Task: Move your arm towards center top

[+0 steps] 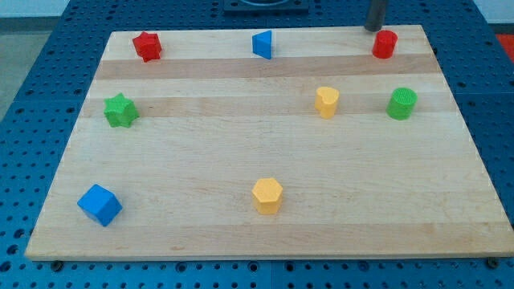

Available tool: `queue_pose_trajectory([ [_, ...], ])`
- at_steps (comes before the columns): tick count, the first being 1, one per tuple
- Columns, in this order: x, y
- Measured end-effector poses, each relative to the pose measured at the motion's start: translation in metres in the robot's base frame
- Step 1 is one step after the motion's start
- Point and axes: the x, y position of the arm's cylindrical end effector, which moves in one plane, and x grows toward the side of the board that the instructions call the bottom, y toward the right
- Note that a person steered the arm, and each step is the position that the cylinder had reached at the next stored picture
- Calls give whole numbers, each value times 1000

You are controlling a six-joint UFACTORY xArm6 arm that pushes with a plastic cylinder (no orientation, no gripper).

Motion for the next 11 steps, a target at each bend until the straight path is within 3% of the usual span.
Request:
queue_pose_trajectory([
  [1, 0, 0],
  [2, 0, -54],
  [4, 0, -59],
  [6, 2, -145],
  [11, 2, -154],
])
